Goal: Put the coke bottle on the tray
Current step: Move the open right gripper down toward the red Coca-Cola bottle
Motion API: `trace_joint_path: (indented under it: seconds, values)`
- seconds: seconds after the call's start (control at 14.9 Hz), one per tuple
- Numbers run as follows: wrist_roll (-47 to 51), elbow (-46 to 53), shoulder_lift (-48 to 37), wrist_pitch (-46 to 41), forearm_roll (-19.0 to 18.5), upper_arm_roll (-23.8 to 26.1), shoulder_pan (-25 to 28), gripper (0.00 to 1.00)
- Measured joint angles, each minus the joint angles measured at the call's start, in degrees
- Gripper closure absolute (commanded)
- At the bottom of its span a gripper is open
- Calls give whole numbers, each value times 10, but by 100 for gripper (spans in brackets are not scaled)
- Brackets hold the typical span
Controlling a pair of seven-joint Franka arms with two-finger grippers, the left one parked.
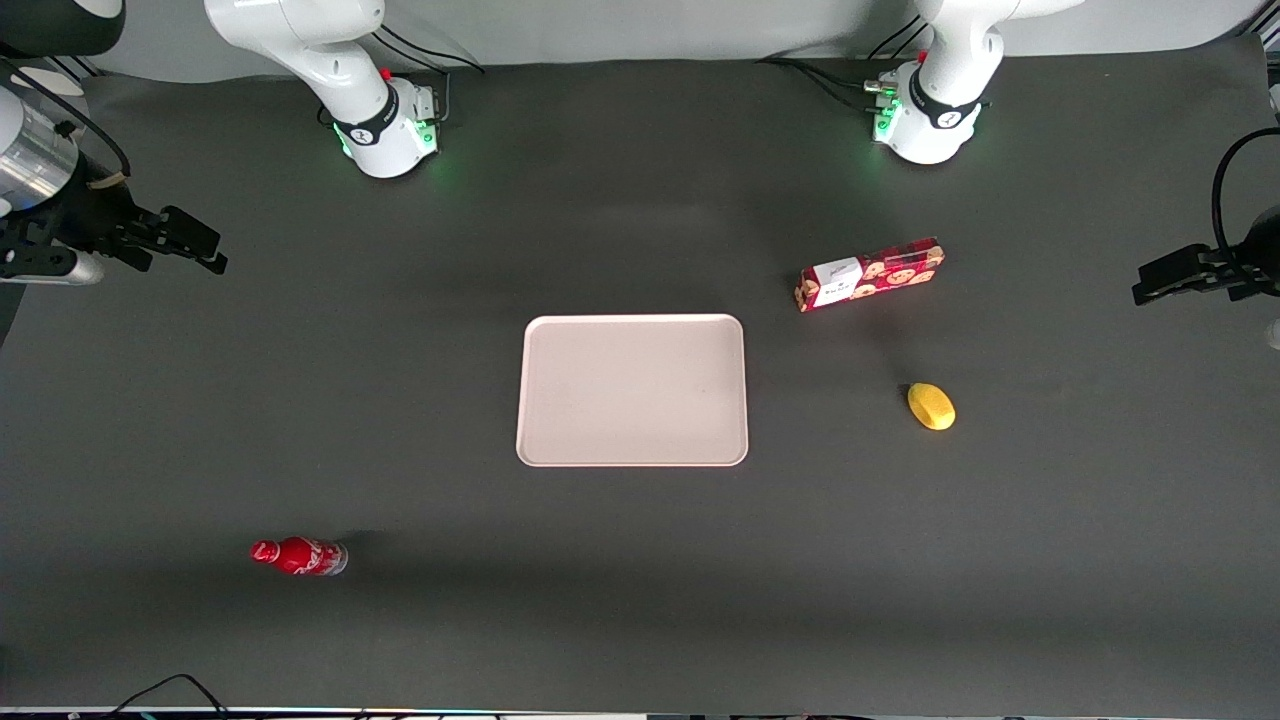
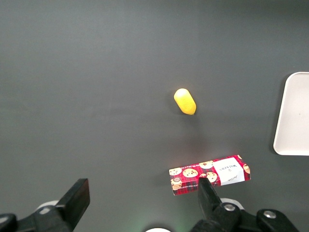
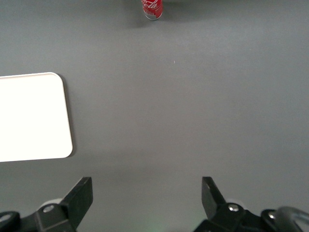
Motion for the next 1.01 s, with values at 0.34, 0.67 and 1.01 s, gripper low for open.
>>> trace_joint_path:
  seconds: [0.34,0.67,1.01]
  values:
    - [2,40,10,-36,0,-2,-1,0]
    - [-24,107,65,-31,-10,-10,-3,0]
    - [-35,261,254,15,-11,-9,1,0]
